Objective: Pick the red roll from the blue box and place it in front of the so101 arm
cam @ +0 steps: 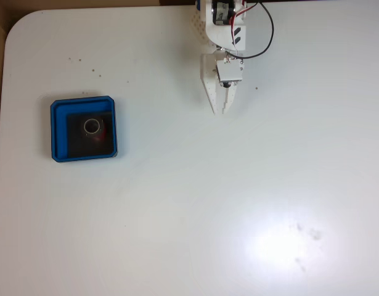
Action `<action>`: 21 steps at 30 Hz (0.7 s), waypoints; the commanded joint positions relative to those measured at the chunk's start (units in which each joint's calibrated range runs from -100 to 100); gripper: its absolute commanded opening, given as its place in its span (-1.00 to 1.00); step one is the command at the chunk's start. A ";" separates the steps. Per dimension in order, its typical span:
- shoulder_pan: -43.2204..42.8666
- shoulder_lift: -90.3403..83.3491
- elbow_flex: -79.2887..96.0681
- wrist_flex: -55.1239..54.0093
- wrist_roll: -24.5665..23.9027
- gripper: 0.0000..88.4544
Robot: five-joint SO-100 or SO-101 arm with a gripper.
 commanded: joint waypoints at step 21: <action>35.22 -0.27 0.90 -1.07 -0.03 -0.98</action>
